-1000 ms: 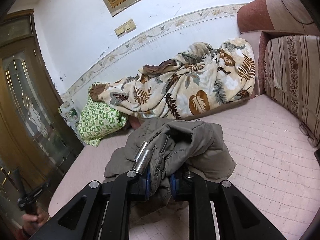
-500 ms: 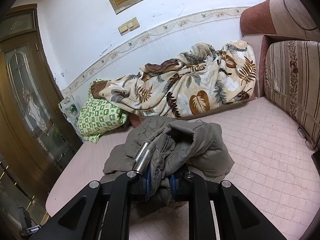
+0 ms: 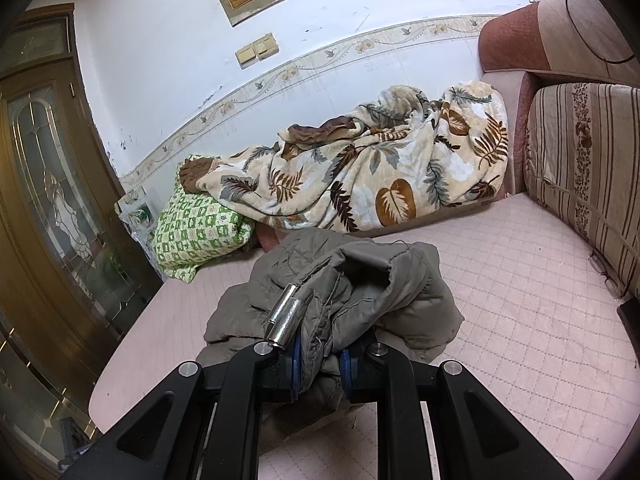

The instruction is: Fold large clothes

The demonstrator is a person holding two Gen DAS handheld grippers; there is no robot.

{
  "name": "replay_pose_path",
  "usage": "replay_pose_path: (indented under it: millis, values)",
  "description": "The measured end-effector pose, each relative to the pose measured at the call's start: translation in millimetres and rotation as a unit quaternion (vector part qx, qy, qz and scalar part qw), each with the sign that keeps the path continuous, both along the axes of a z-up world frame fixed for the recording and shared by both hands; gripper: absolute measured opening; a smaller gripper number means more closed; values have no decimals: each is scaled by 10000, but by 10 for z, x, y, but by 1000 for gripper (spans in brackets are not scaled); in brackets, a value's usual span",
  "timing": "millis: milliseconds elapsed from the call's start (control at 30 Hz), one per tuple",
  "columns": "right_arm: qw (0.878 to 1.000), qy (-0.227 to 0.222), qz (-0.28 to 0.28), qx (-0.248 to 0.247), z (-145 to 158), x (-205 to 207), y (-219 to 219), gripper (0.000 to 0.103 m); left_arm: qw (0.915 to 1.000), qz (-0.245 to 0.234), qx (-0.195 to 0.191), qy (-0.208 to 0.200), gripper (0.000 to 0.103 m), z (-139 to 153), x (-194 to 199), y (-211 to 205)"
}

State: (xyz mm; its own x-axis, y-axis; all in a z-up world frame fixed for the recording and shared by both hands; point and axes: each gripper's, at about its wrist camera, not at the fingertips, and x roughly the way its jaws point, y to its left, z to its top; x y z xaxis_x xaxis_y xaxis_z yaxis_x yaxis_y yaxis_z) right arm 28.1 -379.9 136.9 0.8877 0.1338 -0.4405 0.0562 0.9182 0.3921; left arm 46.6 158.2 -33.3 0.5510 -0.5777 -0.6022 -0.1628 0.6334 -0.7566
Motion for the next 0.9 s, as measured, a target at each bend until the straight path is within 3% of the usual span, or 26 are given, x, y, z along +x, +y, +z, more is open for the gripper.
replay_pose_path:
  millis: [100,200,400,633,800,900]
  values:
    - [10000,10,47,61,11,0,0,16,9983,-95,492,-298,19,144,24,-46]
    - [10000,-13,74,10,51,9,10,16,9899,-225,1185,-745,18,394,98,-133]
    - [10000,-34,-5,-6,95,97,-104,16,9620,-455,2056,-1739,18,991,511,-316]
    - [9998,-86,-205,-13,180,386,-311,16,9395,-558,2390,-2392,18,1504,1374,-656]
    - [9993,-68,-341,-97,192,849,-484,16,9321,-658,2573,-2463,18,1641,2203,-1042]
    - [9991,21,-428,-30,134,1282,-620,16,9300,-747,2719,-2357,18,1577,2759,-1295]
